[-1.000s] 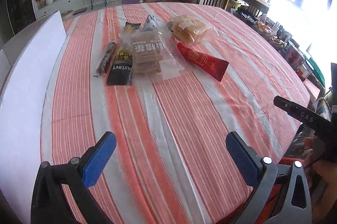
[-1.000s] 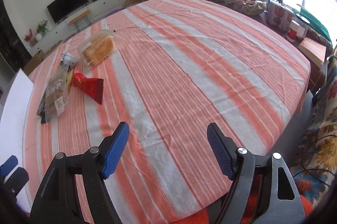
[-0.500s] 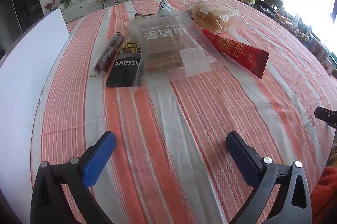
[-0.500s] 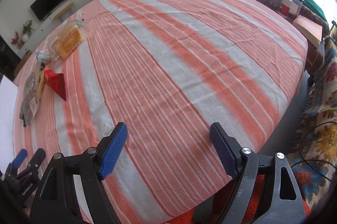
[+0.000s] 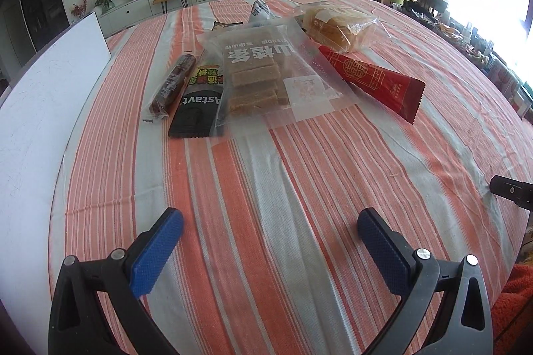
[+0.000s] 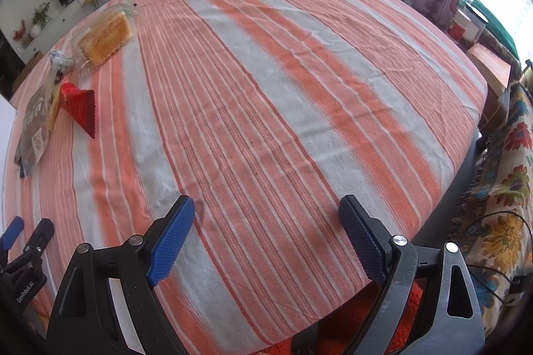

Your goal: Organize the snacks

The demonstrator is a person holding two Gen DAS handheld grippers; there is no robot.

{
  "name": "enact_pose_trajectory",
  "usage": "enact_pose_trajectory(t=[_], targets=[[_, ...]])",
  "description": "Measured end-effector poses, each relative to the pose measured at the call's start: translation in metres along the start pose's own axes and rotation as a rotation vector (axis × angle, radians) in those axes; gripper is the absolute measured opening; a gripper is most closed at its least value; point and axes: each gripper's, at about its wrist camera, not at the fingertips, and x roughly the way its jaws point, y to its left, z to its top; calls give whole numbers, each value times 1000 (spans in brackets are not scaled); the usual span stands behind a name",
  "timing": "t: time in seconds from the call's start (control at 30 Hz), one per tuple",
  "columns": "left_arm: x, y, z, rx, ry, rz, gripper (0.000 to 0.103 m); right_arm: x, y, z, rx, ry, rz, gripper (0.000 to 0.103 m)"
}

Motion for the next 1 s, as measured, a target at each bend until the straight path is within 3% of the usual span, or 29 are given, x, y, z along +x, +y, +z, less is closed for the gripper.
enact_pose_trajectory(t=[1.0], targets=[[0,0,-1,1,0,-1,103,3,5,5,-13,17,-12,94]])
